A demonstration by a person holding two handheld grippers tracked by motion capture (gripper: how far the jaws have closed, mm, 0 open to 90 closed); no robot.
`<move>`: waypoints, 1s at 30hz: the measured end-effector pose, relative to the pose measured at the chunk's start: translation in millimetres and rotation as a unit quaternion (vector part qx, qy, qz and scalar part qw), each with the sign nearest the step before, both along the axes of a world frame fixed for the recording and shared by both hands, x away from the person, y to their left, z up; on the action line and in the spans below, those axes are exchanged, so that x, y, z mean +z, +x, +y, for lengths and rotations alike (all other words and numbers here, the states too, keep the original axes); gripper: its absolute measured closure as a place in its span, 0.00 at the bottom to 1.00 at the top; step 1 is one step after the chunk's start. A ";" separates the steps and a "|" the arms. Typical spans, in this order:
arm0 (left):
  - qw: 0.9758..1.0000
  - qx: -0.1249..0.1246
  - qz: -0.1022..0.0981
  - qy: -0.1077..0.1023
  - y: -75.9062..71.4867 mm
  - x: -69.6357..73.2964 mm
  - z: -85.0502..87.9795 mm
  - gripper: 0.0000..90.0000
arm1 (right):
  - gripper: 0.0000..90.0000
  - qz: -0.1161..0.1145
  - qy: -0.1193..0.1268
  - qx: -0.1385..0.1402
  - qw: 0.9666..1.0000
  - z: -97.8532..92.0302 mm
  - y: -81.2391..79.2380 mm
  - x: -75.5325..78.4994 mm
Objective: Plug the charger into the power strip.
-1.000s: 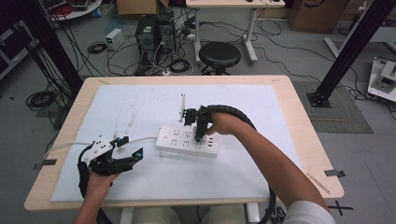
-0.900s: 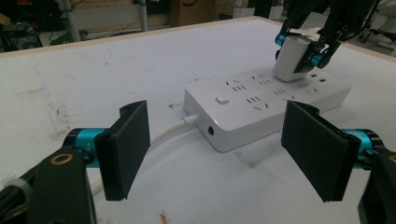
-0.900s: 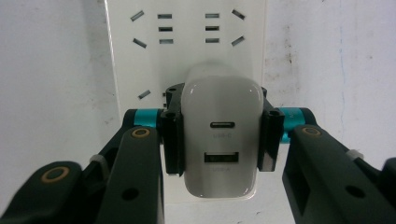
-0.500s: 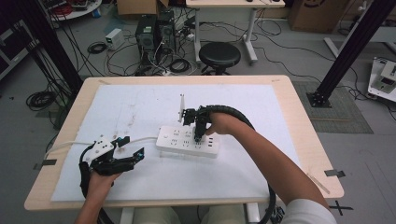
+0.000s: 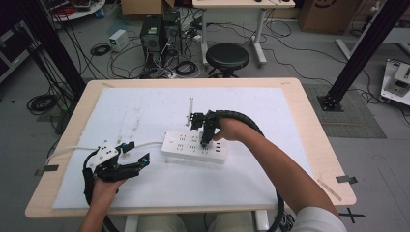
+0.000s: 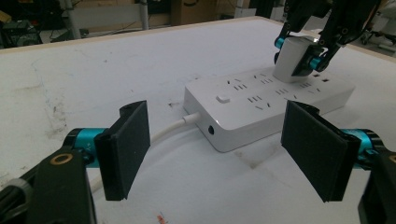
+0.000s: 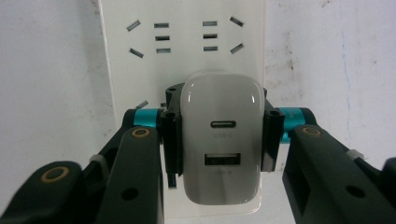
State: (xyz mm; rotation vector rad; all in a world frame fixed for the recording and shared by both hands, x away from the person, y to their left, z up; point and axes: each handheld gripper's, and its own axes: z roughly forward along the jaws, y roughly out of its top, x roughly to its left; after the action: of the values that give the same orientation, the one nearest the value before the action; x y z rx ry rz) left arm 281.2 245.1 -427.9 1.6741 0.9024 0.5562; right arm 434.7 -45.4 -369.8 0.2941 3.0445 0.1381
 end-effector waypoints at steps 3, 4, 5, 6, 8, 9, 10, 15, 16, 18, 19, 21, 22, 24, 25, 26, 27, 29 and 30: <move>1.000 -0.002 0.001 0.001 0.8 0.0 -1.7 0.27 | 0.70 -0.007 0.013 0.003 1.000 -2.1 -1.5 -1.4; 1.000 -0.003 0.000 0.001 0.8 0.4 -2.2 0.27 | 0.69 -0.010 0.018 0.005 1.000 -3.8 -1.5 -1.7; 1.000 -0.004 -0.001 0.001 0.8 0.9 -2.6 0.26 | 0.67 -0.009 0.026 0.000 1.000 -5.4 -2.3 -2.0; 1.000 -0.005 -0.002 0.002 0.8 1.4 -2.9 0.26 | 0.59 -0.010 0.034 -0.006 0.999 -7.3 -2.7 -2.2; 1.000 -0.004 -0.002 0.000 0.9 2.0 -2.7 0.26 | 0.48 -0.019 0.065 -0.016 0.998 -12.7 -2.7 0.8; 1.000 -0.004 -0.002 0.001 0.8 2.3 -2.1 0.26 | 0.45 -0.022 0.085 -0.021 0.996 -16.5 -1.8 3.7; 1.000 -0.003 -0.002 -0.001 0.6 2.0 -2.0 0.26 | 0.40 -0.024 0.104 -0.028 0.994 -20.3 -1.4 6.5; 1.000 0.002 0.002 -0.006 -1.5 -1.4 0.5 0.27 | 0.27 -0.036 0.151 -0.066 0.986 -40.0 -3.8 15.7; 1.000 0.002 0.001 -0.007 -2.0 -1.7 0.9 0.26 | 0.25 -0.037 0.156 -0.077 0.984 -44.4 -4.1 16.6; 1.000 0.003 0.000 -0.006 -3.0 -1.4 1.6 0.26 | 0.24 -0.039 0.164 -0.093 0.981 -54.0 -5.2 17.3; 1.000 0.003 0.000 -0.007 -3.5 -1.1 1.6 0.26 | 0.24 -0.040 0.169 -0.101 0.980 -58.9 -6.2 17.6; 1.000 0.004 -0.001 -0.008 -4.1 -0.6 1.4 0.26 | 0.24 -0.045 0.181 -0.115 0.976 -69.2 -9.3 19.3; 1.000 0.004 -0.001 -0.008 -4.1 -0.4 1.4 0.27 | 0.24 -0.048 0.189 -0.124 0.973 -74.8 -10.8 20.6; 1.000 0.004 -0.002 -0.009 -4.0 0.2 0.9 0.26 | 0.24 -0.053 0.207 -0.139 0.967 -86.6 -15.0 23.6; 1.000 0.003 -0.003 -0.008 -3.8 0.7 0.6 0.26 | 0.24 -0.054 0.217 -0.146 0.964 -92.4 -17.2 25.1; 1.000 0.003 -0.005 -0.010 -3.7 1.1 -0.1 0.26 | 0.24 -0.058 0.223 -0.151 0.961 -97.9 -19.9 26.5; 1.000 0.001 -0.005 -0.010 -3.7 1.7 -0.7 0.26 | 0.24 -0.065 0.229 -0.158 0.958 -103.0 -23.3 27.8; 1.000 -0.001 -0.006 -0.009 -3.9 2.7 -2.3 0.26 | 0.24 -0.078 0.241 -0.169 0.953 -112.9 -30.1 29.5; 1.000 -0.001 -0.007 -0.010 -4.0 3.0 -3.5 0.26 | 0.24 -0.081 0.245 -0.172 0.951 -117.4 -33.5 29.9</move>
State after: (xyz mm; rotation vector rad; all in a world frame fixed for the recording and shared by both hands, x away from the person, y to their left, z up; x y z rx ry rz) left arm 277.3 241.6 -424.9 1.6509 0.8940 0.5545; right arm 401.2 -162.8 -339.9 0.7932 2.6974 0.8480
